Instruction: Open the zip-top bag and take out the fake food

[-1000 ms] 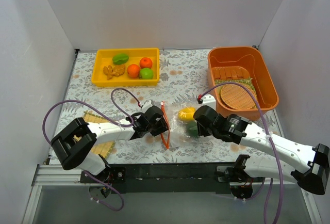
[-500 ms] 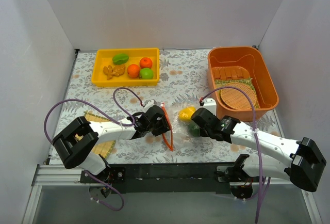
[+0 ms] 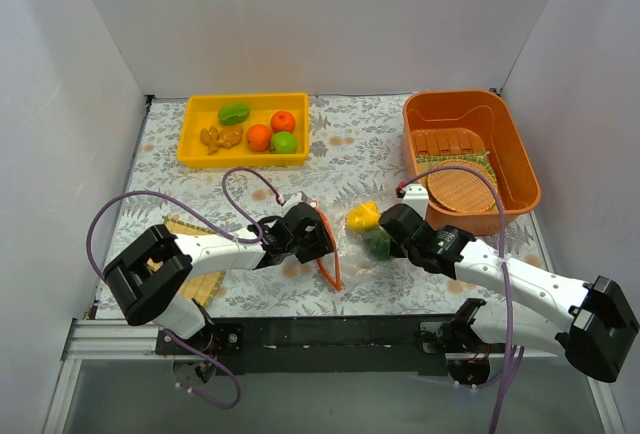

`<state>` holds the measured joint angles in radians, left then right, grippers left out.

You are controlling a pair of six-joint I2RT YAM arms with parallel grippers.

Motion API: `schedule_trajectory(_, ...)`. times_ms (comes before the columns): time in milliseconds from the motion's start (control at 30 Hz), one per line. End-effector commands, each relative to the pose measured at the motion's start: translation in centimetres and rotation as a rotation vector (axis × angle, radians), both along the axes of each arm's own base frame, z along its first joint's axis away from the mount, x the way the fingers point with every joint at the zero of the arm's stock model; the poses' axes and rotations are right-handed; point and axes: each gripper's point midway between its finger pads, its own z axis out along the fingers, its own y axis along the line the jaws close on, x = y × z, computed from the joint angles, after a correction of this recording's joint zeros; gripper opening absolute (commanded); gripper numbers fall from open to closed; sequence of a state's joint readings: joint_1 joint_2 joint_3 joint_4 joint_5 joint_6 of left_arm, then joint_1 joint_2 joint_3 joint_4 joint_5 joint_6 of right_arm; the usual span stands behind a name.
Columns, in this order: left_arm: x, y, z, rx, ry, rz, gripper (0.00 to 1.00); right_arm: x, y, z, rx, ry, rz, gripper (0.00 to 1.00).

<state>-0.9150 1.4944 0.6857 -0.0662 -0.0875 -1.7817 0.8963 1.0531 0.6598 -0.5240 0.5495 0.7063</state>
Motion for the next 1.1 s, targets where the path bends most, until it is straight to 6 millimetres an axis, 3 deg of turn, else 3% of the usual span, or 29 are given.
schedule_trajectory(0,0.5,-1.3,1.7,-0.035,-0.035,-0.028,0.43,1.8,0.7,2.4,0.048,-0.092,-0.042,0.3)
schedule_trajectory(167,0.4,-1.6,1.8,-0.042,-0.032,-0.042,0.43,3.0,0.5,2.2,0.048,-0.131,-0.085,0.37)
schedule_trajectory(400,0.5,-1.6,2.1,-0.041,-0.041,-0.048,0.43,4.0,0.7,0.2,0.041,-0.098,-0.094,0.42)
schedule_trajectory(633,0.7,-2.4,2.6,-0.058,-0.061,-0.081,0.5,3.6,1.5,-1.5,0.047,-0.046,-0.057,0.4)
schedule_trajectory(767,0.8,-3.0,3.0,-0.079,-0.072,-0.1,0.53,2.7,1.7,-2.9,0.042,0.005,-0.039,0.33)
schedule_trajectory(1067,-1.0,-4.2,3.1,-0.162,-0.048,-0.159,0.67,1.8,3.9,-2.8,0.101,0.016,0.02,0.27)
